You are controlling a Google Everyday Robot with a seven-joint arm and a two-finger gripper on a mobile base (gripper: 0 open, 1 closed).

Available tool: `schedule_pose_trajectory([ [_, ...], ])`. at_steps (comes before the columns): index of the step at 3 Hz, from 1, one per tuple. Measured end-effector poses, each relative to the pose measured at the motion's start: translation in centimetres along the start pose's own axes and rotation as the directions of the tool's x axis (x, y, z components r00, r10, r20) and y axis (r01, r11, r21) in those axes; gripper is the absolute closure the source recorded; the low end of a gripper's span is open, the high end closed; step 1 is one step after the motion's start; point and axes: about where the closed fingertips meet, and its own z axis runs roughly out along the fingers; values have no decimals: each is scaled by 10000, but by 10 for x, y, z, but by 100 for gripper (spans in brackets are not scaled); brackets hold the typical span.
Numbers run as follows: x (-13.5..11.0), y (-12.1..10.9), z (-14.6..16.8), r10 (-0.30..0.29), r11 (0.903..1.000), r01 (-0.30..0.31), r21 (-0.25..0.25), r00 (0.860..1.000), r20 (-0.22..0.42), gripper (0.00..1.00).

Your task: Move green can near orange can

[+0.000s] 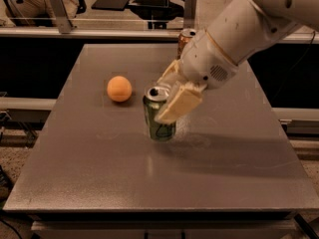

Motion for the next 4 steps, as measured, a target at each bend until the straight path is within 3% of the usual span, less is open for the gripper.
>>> schedule_pose_trajectory([
  [1, 26, -58, -33, 1125, 9904, -1128, 802, 9936, 80, 100],
  [2, 56, -114, -63, 2105, 9638, -2113, 1628, 9773, 224, 100],
  [3, 92, -154, -79, 3097, 9217, -3136, 2283, 9493, 537, 100],
  [4, 124, -181, -88, 3599, 8815, -3671, 2970, 9295, 808, 100],
])
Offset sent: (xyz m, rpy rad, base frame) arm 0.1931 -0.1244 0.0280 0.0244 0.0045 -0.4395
